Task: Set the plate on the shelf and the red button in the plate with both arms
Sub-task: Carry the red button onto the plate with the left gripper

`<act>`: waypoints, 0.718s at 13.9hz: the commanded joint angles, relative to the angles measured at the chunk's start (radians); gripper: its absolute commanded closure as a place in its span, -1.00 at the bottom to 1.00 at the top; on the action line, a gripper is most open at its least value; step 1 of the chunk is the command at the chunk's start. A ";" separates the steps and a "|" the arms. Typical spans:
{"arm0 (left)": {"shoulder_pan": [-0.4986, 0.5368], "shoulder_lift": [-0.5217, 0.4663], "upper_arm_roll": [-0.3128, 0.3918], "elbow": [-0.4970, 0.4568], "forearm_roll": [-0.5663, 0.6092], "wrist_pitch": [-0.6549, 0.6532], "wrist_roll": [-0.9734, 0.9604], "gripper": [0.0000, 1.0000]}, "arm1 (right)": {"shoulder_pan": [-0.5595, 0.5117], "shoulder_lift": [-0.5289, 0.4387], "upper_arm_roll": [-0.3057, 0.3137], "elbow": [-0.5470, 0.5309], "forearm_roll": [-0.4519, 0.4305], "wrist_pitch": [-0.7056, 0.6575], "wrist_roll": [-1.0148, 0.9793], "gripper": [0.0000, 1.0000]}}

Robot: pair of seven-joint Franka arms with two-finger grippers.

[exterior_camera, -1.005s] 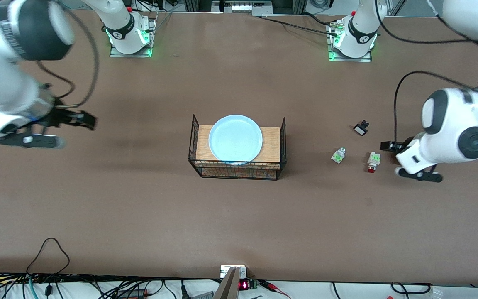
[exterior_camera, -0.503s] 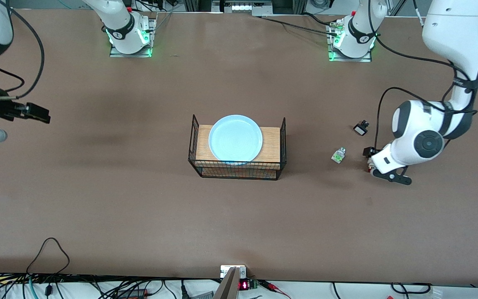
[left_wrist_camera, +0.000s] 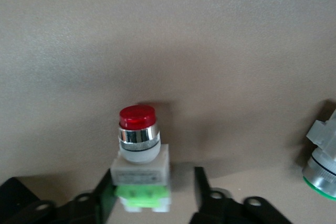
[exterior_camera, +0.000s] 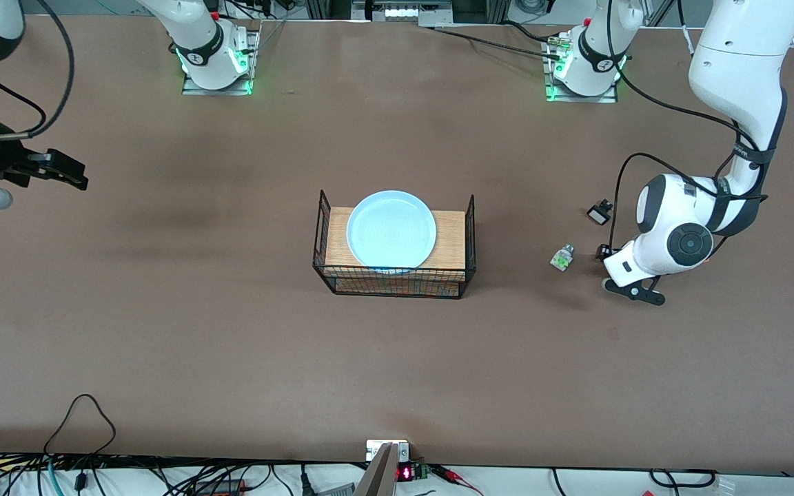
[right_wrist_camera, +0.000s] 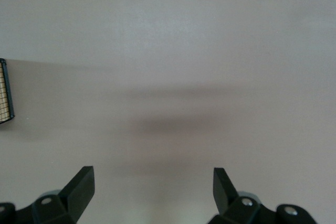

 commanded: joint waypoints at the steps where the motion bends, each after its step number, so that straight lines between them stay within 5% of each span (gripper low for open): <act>1: 0.001 0.007 0.003 0.039 0.024 -0.013 0.010 0.55 | -0.011 -0.035 -0.012 -0.026 0.027 0.002 -0.040 -1.00; 3: -0.002 -0.012 0.000 0.074 0.024 -0.071 0.004 0.79 | -0.001 -0.033 0.000 -0.018 0.013 0.000 -0.040 -1.00; 5: -0.009 -0.045 -0.003 0.154 0.024 -0.206 0.012 0.79 | 0.013 -0.029 0.000 -0.004 0.014 -0.001 -0.034 -1.00; 10: -0.029 -0.067 -0.180 0.502 0.005 -0.665 -0.016 0.80 | 0.013 -0.026 -0.001 0.000 0.013 0.000 -0.029 -1.00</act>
